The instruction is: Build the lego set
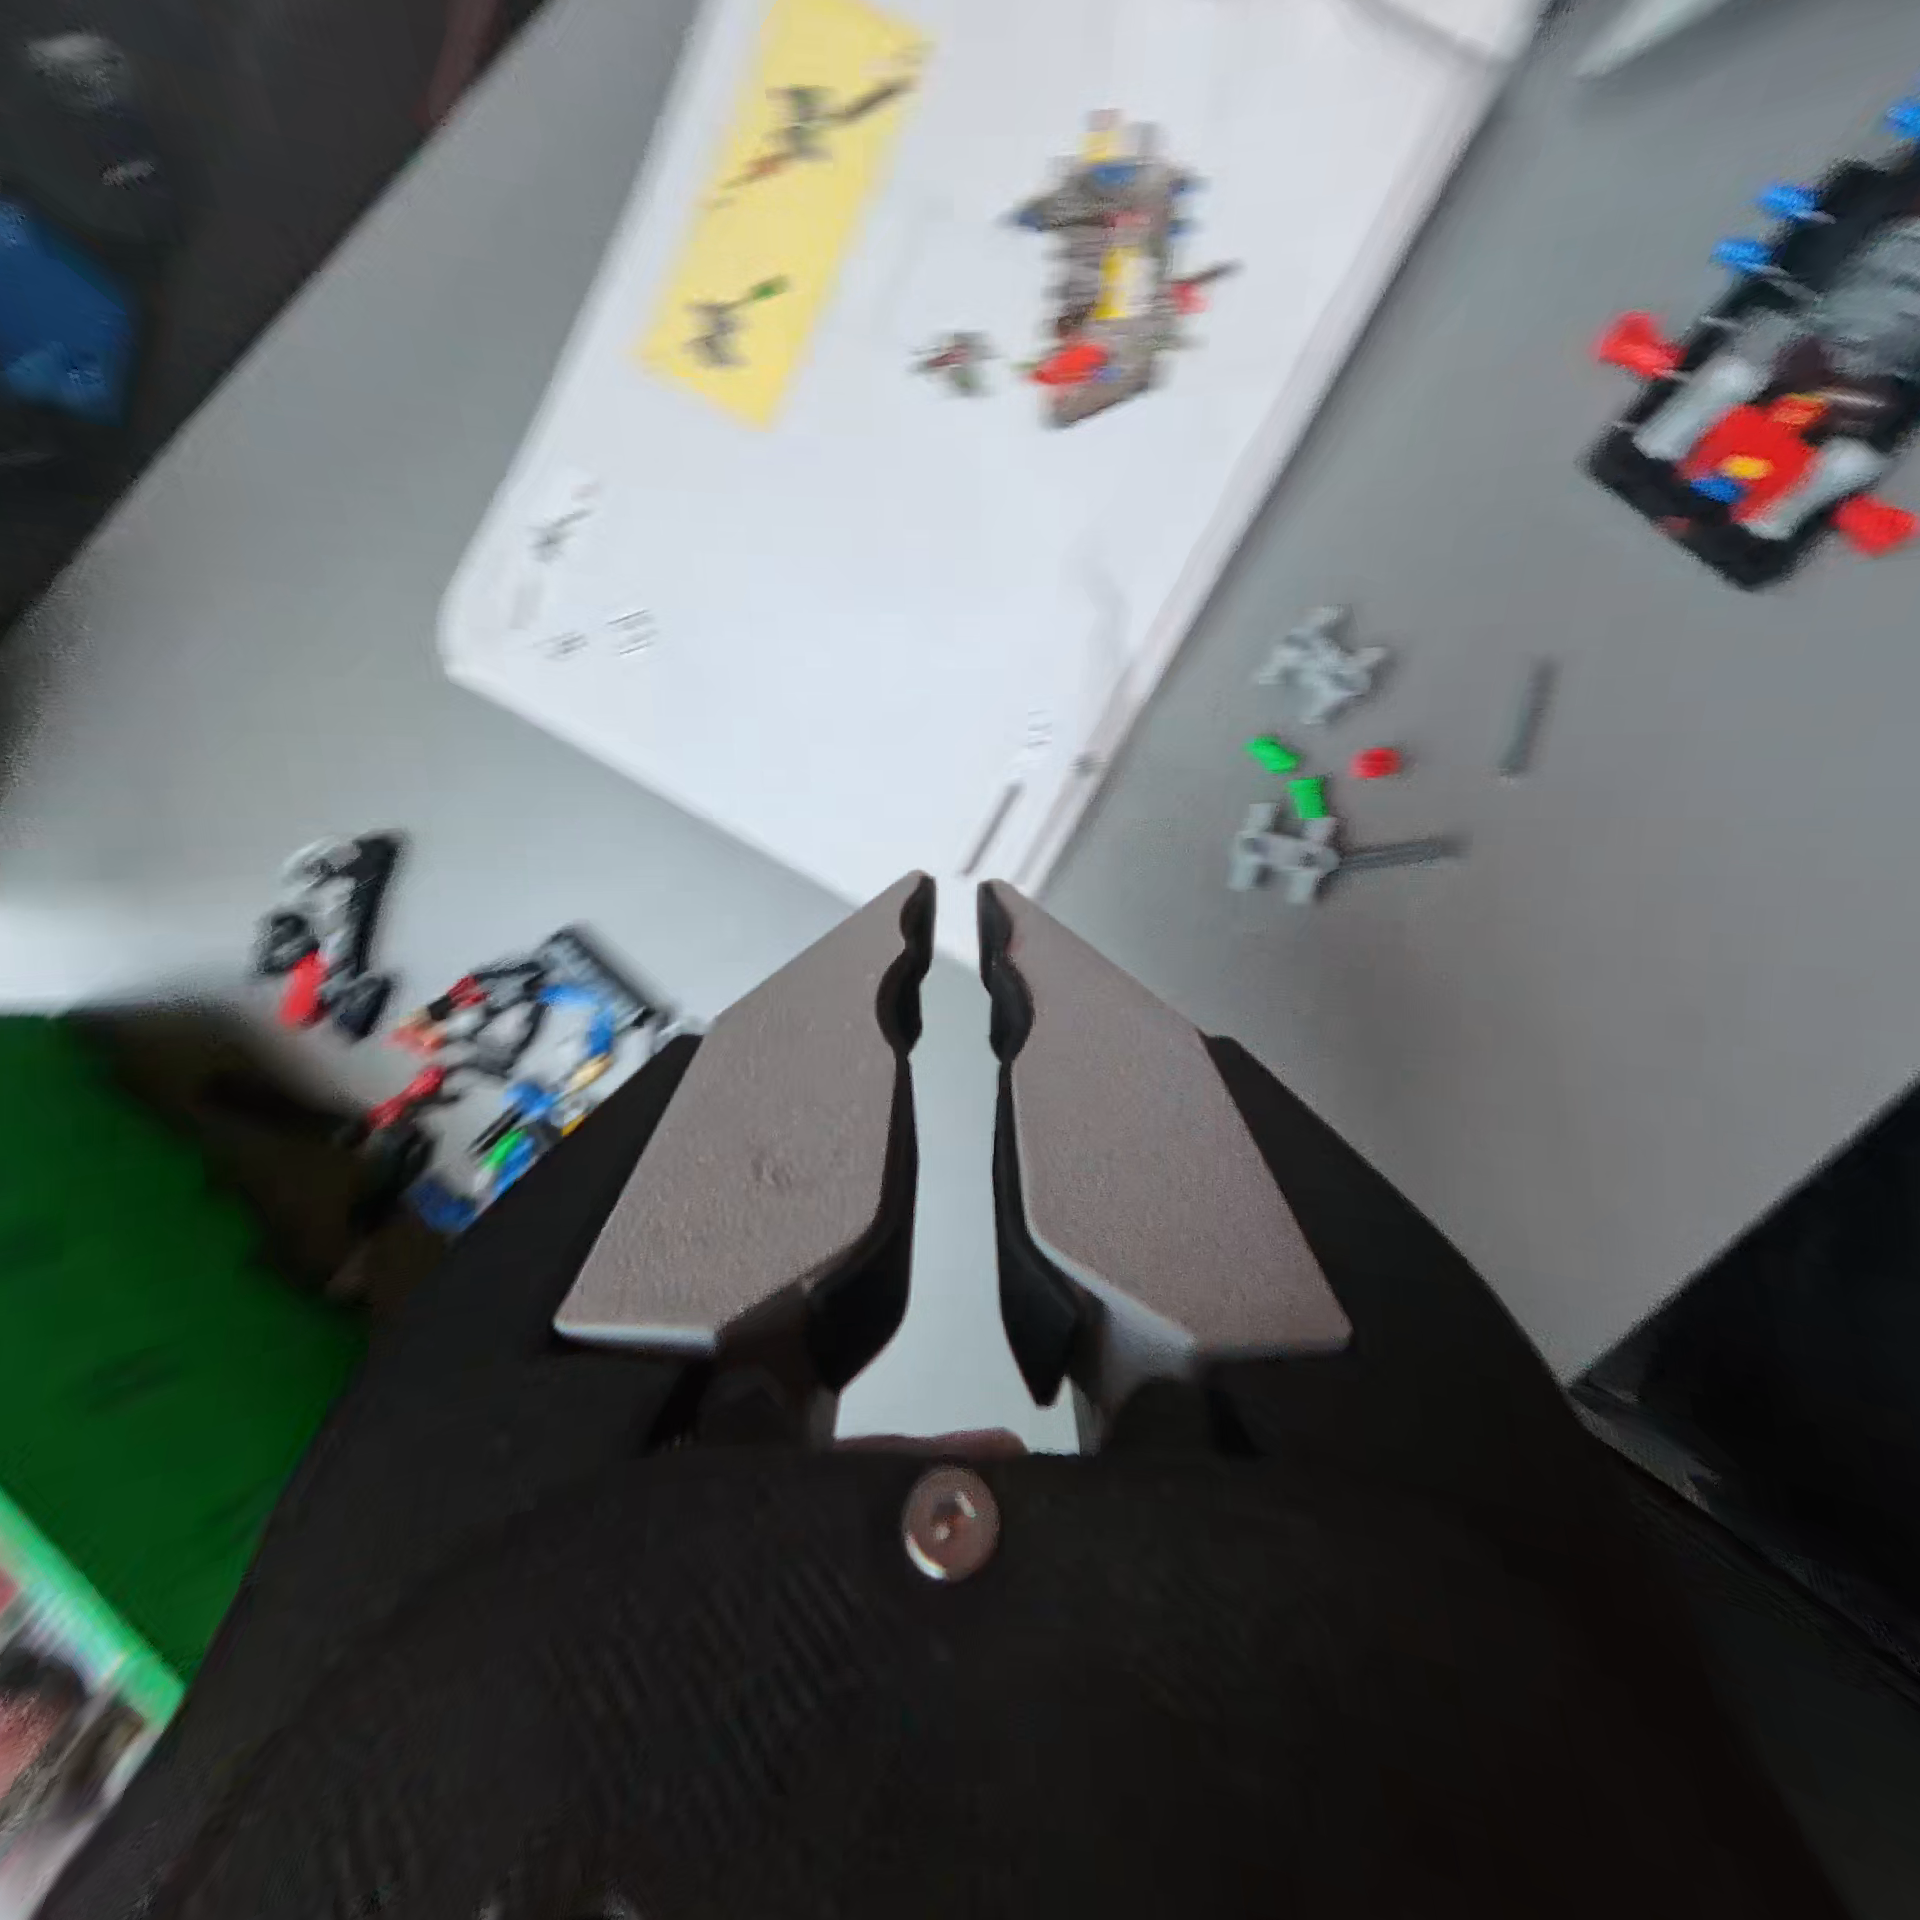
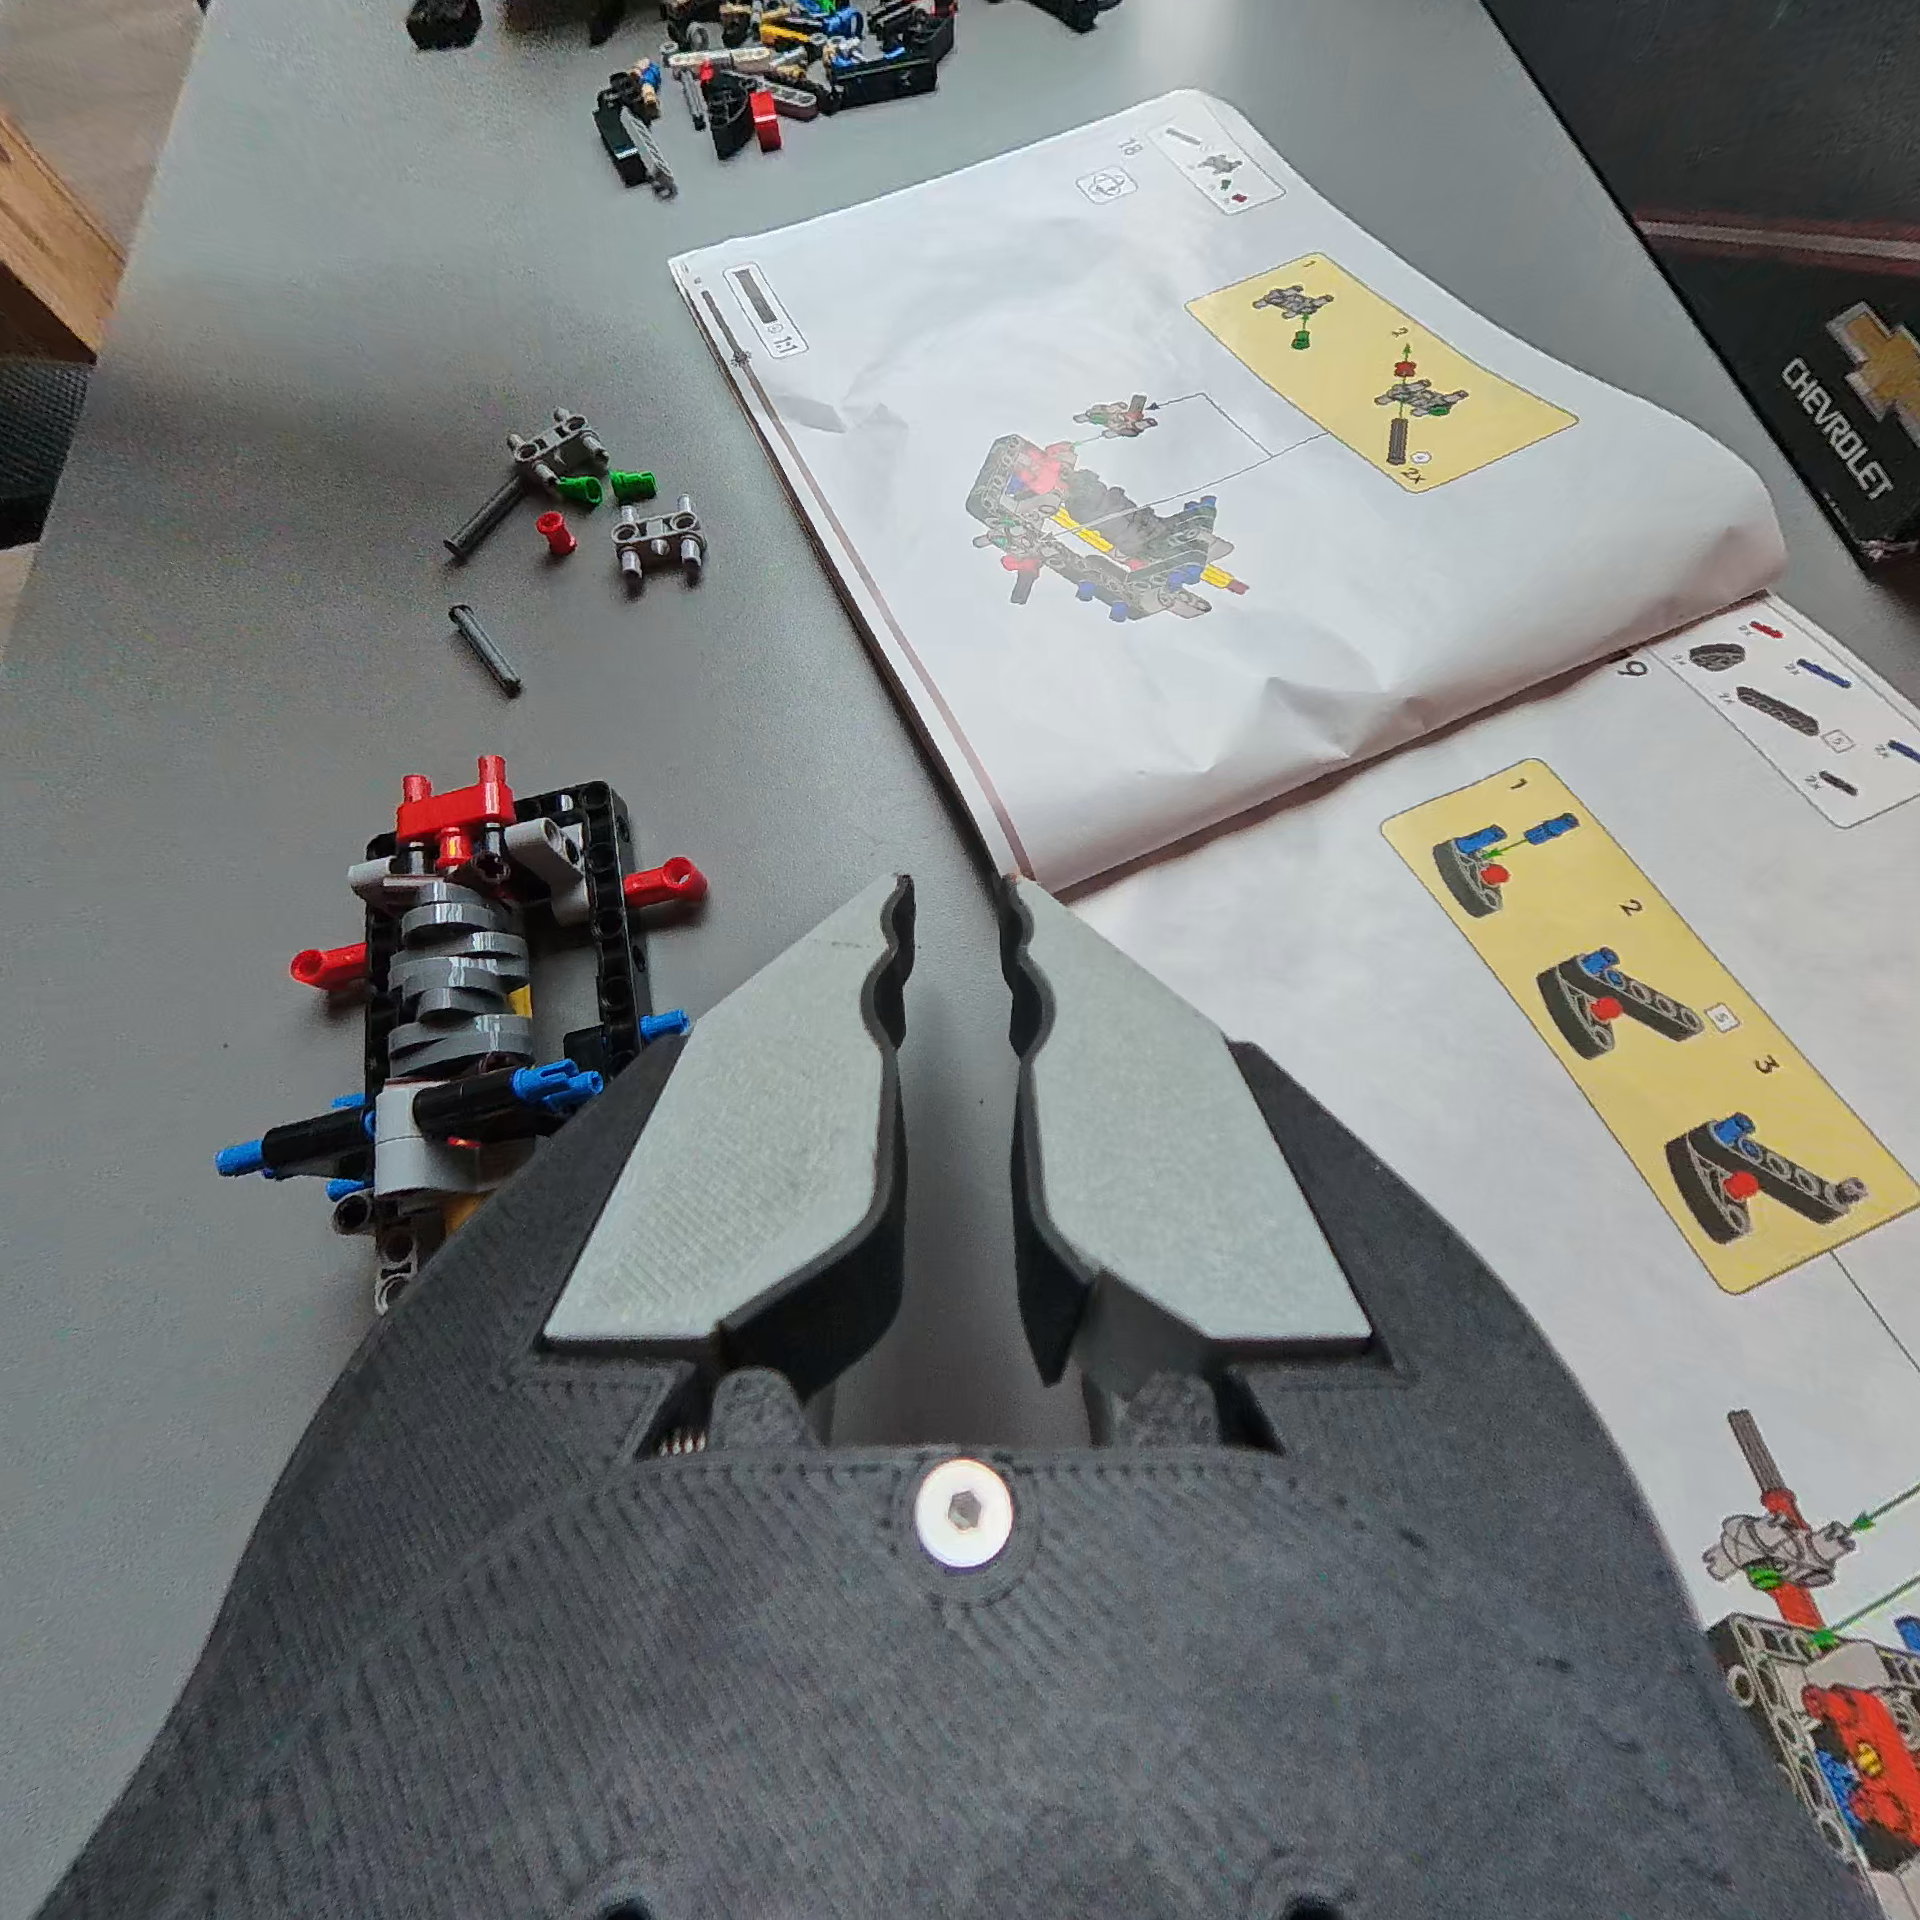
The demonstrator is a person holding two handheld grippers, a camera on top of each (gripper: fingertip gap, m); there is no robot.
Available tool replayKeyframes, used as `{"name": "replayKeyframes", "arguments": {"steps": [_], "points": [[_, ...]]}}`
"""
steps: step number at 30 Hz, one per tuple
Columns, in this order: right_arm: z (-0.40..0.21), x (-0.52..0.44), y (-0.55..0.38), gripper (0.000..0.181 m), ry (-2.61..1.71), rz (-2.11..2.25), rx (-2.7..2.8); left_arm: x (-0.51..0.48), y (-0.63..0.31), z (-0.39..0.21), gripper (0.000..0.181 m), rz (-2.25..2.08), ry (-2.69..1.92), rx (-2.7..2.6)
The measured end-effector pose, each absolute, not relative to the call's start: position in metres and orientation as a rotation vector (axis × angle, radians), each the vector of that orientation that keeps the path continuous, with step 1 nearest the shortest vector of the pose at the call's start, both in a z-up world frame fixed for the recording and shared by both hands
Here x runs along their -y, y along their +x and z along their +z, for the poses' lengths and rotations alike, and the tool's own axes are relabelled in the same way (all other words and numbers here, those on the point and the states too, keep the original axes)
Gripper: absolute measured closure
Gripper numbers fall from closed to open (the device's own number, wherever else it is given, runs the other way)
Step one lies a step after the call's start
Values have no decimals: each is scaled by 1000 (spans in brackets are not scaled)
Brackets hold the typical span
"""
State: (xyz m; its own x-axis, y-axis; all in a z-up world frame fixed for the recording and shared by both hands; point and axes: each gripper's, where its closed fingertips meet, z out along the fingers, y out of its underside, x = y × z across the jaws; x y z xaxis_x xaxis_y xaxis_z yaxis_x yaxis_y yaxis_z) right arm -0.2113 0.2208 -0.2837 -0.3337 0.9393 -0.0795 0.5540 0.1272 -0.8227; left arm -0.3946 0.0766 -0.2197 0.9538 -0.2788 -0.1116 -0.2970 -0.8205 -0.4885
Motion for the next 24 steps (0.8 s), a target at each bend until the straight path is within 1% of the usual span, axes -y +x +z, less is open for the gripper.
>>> {"name": "replayKeyframes", "arguments": {"steps": [2,3,4,7,13,15,17,24], "points": [[-285,-220,-211,168,-1439,1095,1954,-71,-452,-205,165,170,-2630,-207],[-285,-220,-211,168,-1440,1092,1958,-70,-482,-201,165,235,-2643,-95],[-286,-220,-211,169,-1441,1089,1960,-69,-506,-199,167,276,-2645,-1],[-285,-221,-212,169,-1439,1083,1954,-72,-547,-213,181,245,-2678,161],[-284,-222,-212,169,-1442,1086,1940,-73,-574,-262,181,188,-2824,297],[-284,-222,-212,169,-1440,1088,1941,-72,-576,-271,181,169,-2852,302],[-284,-221,-211,169,-1440,1089,1946,-71,-577,-280,174,138,-2883,312],[-285,-220,-211,169,-1437,1088,1954,-70,-580,-296,173,91,-2931,338]]}}
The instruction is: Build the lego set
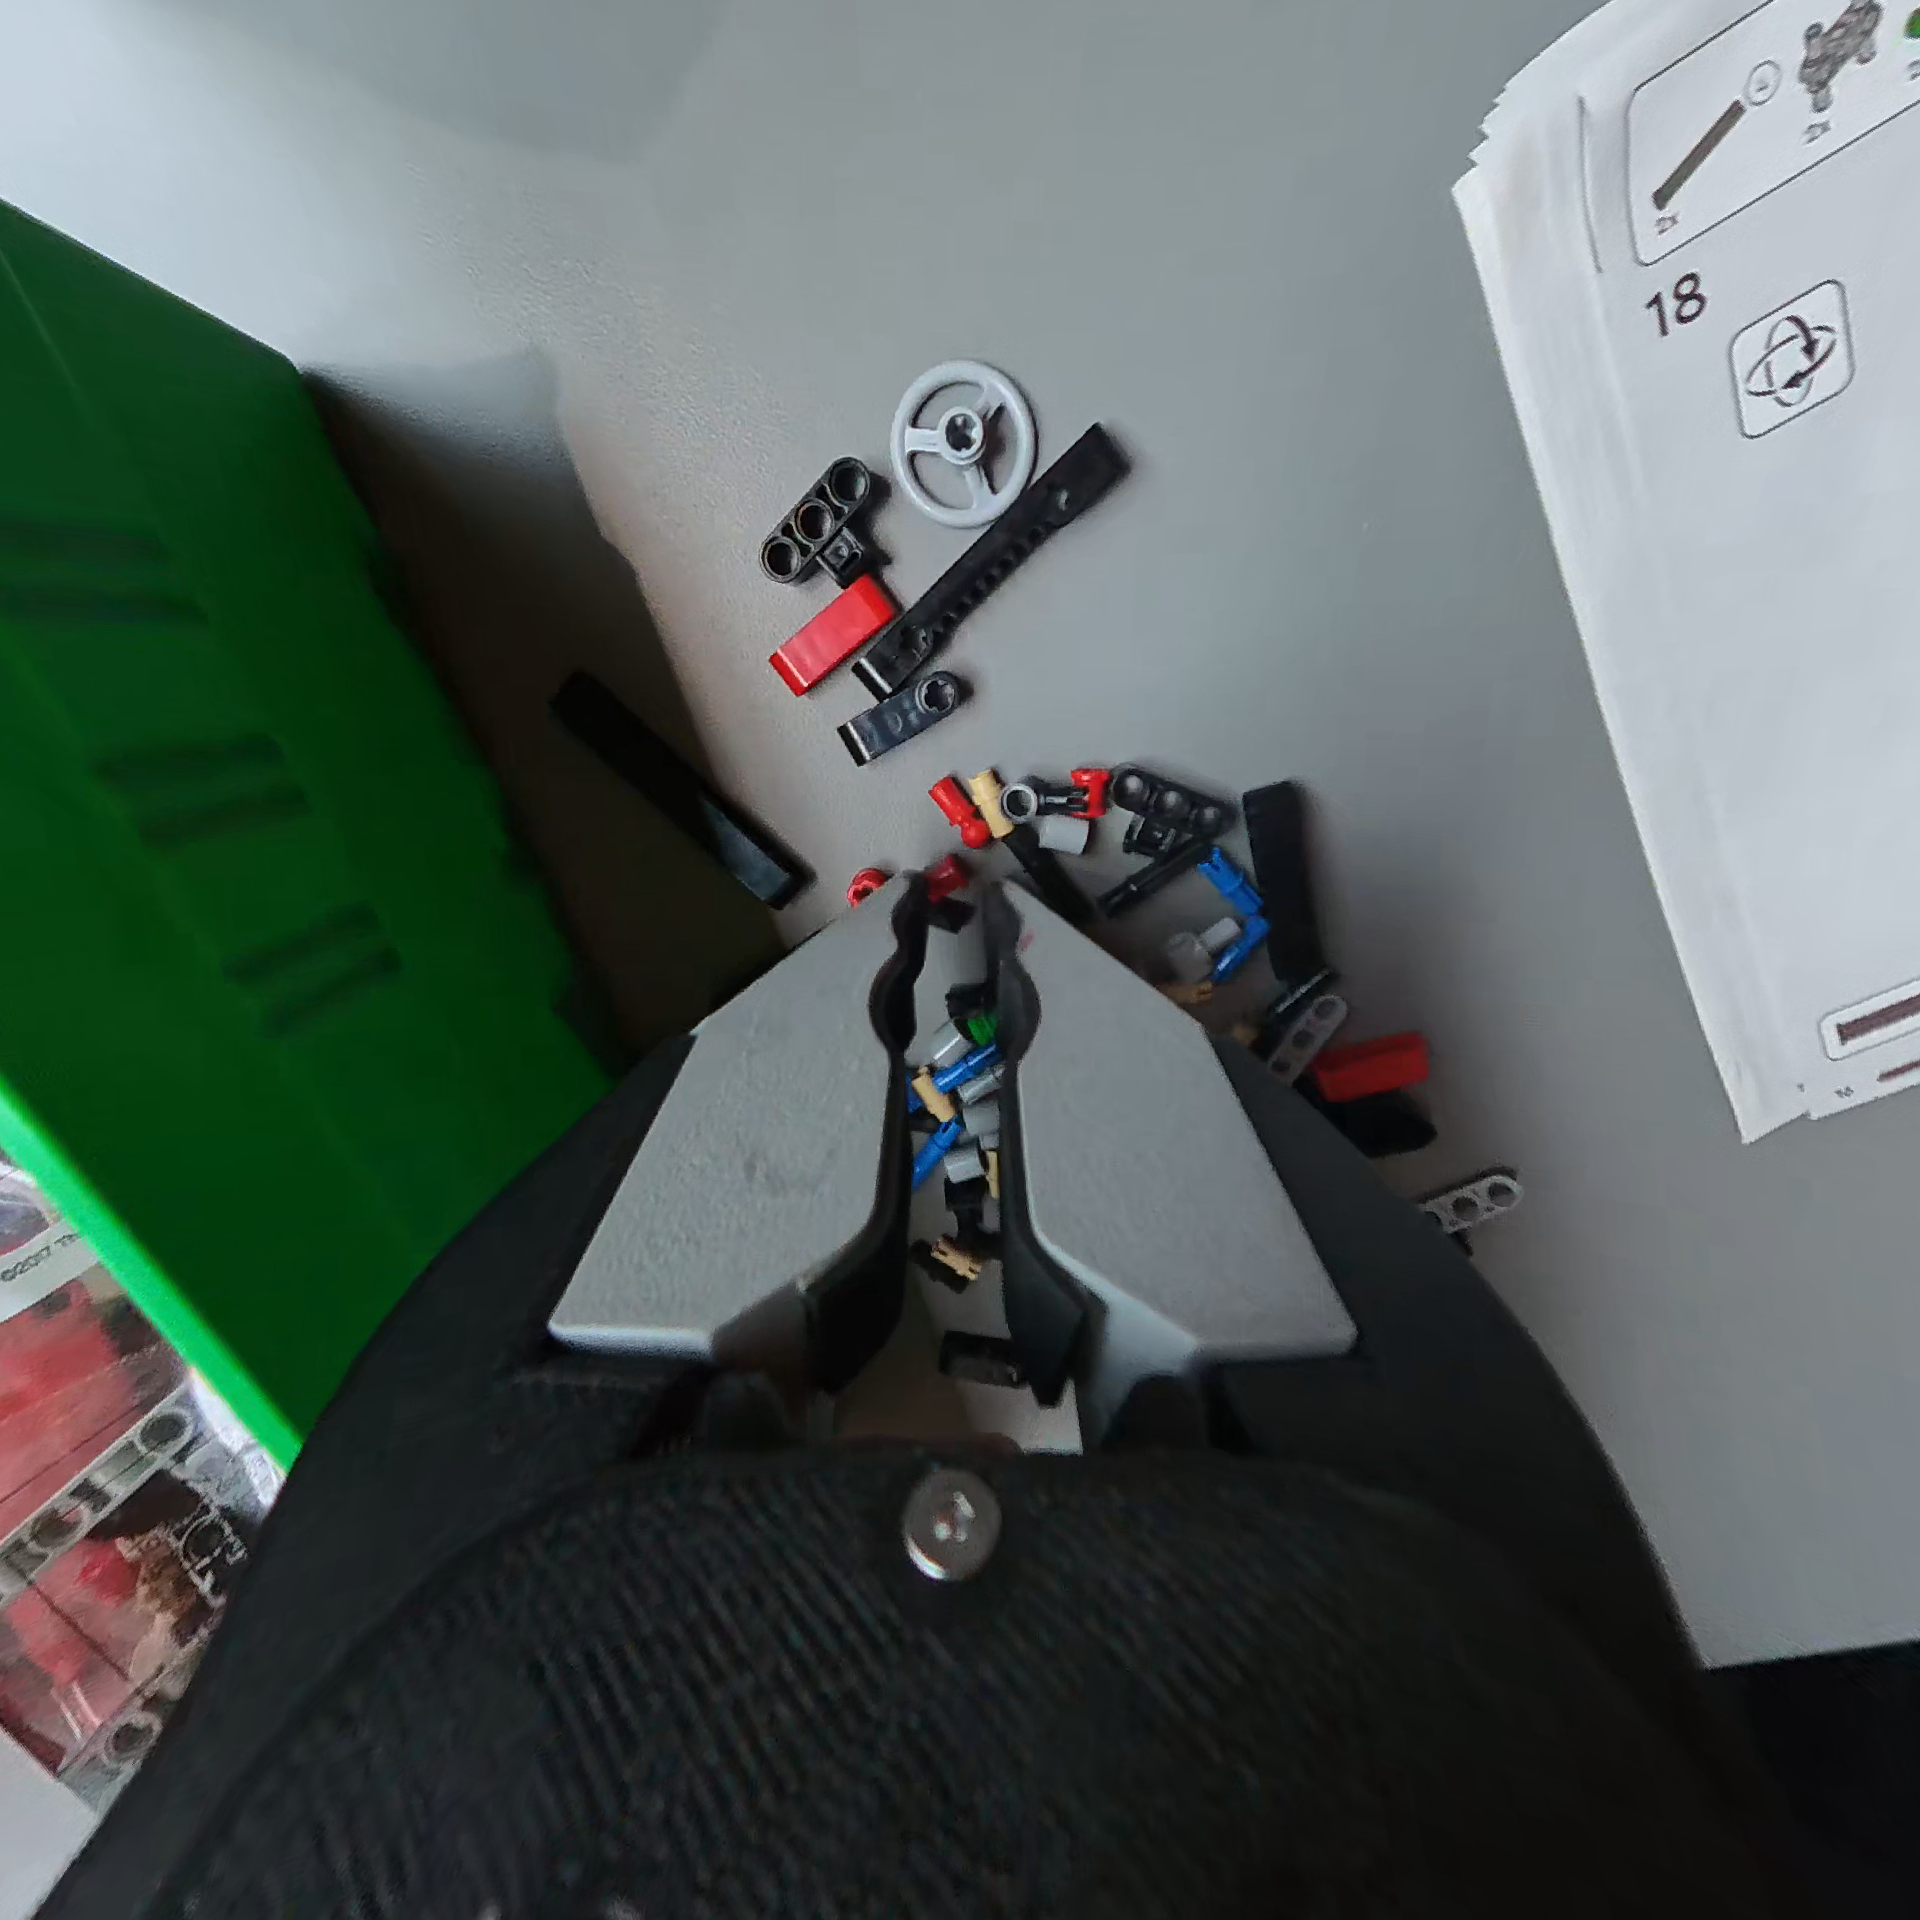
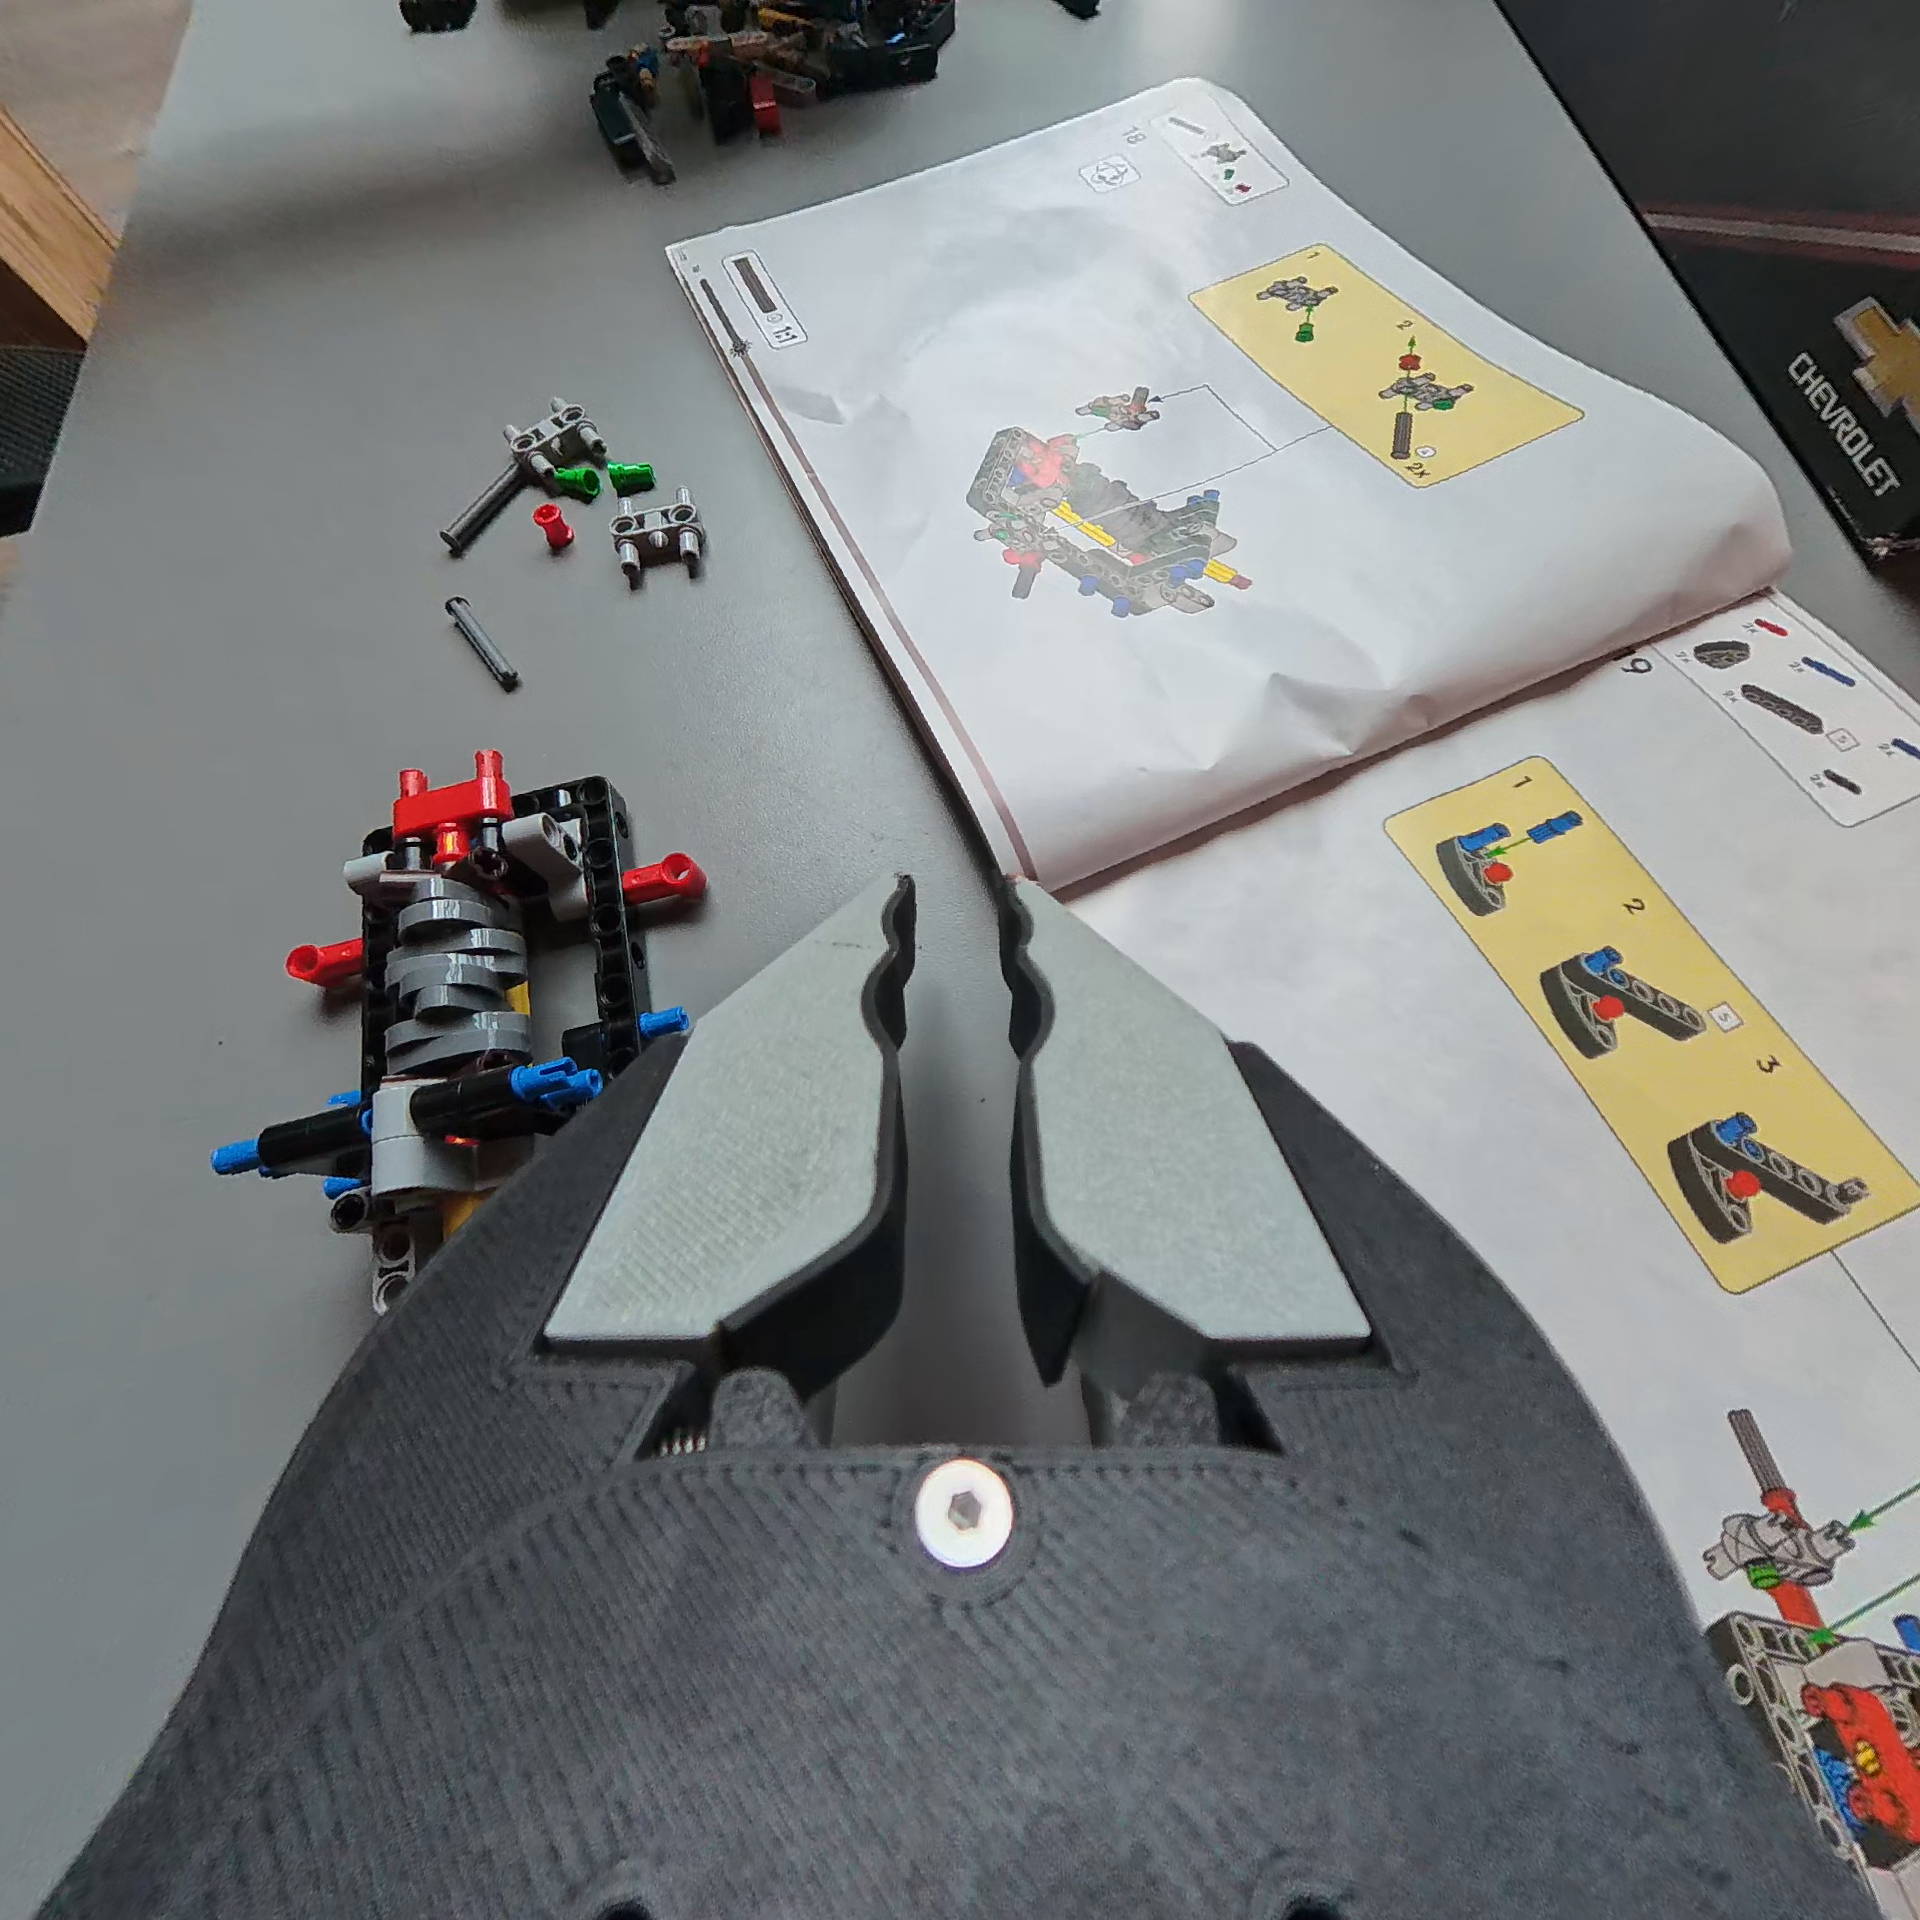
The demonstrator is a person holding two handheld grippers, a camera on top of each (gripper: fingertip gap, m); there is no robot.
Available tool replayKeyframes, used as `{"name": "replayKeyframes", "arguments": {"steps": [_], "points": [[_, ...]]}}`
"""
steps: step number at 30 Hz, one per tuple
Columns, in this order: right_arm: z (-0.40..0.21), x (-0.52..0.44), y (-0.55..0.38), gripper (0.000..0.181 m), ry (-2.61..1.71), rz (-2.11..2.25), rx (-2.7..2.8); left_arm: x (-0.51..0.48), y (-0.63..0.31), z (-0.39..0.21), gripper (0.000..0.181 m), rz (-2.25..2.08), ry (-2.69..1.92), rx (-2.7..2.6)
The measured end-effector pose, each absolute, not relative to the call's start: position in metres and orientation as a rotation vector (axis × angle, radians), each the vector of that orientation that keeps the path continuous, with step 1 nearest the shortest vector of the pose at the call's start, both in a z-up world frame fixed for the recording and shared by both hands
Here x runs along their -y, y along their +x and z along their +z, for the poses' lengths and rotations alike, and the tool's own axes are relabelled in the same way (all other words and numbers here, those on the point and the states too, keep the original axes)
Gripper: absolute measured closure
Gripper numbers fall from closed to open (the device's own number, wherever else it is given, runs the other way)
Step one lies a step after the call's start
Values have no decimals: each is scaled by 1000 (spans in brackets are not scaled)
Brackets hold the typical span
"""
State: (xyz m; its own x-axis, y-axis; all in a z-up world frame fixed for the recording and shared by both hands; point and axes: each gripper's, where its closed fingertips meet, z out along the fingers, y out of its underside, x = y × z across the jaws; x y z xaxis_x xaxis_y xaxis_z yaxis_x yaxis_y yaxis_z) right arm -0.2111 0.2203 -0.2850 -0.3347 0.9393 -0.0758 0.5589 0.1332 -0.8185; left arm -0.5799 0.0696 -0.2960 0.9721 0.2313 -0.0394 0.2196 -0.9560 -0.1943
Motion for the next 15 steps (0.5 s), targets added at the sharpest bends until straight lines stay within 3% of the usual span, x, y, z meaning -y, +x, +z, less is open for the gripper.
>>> {"name": "replayKeyframes", "arguments": {"steps": [15], "points": [[-285,-220,-211,169,-1434,1086,1956,-70,-579,-293,173,119,-2929,312]]}}
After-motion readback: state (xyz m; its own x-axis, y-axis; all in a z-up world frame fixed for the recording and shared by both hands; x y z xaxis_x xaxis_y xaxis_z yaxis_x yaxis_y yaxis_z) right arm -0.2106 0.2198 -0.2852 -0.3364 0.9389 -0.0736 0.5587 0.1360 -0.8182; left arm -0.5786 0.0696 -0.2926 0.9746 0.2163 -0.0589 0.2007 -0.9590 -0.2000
